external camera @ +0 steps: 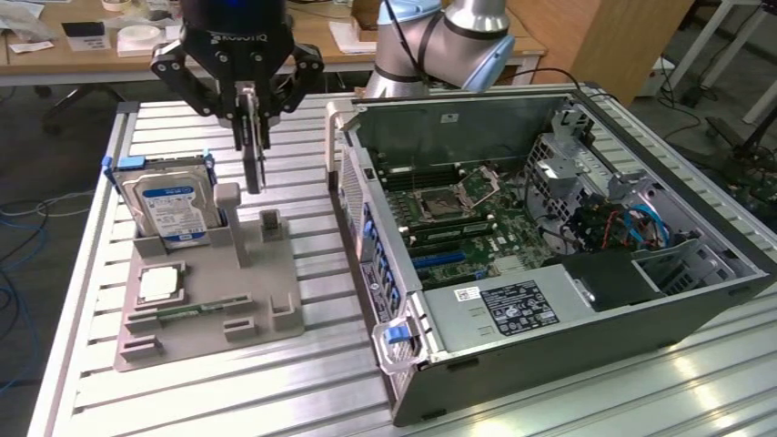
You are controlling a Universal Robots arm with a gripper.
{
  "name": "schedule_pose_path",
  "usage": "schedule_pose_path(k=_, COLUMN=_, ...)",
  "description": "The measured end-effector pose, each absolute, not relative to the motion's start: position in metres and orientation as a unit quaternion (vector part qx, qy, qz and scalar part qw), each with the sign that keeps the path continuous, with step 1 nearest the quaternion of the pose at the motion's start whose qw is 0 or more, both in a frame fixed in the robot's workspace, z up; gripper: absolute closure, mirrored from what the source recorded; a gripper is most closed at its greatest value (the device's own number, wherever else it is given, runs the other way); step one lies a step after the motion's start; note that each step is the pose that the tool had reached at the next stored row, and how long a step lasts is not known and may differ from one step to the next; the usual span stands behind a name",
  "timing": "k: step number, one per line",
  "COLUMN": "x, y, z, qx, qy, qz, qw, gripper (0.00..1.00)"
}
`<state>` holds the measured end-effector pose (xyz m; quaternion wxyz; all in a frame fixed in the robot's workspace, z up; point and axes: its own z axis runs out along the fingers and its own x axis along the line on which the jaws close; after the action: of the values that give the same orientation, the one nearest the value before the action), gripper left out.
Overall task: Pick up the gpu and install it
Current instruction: 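Pick up the gpu and move the gpu toward the slot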
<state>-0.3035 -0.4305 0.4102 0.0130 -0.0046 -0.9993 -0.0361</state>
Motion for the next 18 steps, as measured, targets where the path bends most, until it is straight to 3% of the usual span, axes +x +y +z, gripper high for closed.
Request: schedule_pose_path(k=18, x=-0.255, y=-0.431, z=0.410, qx=-0.005, qy=-0.999, qz=-0.036, qw=0.013, gripper=0.72)
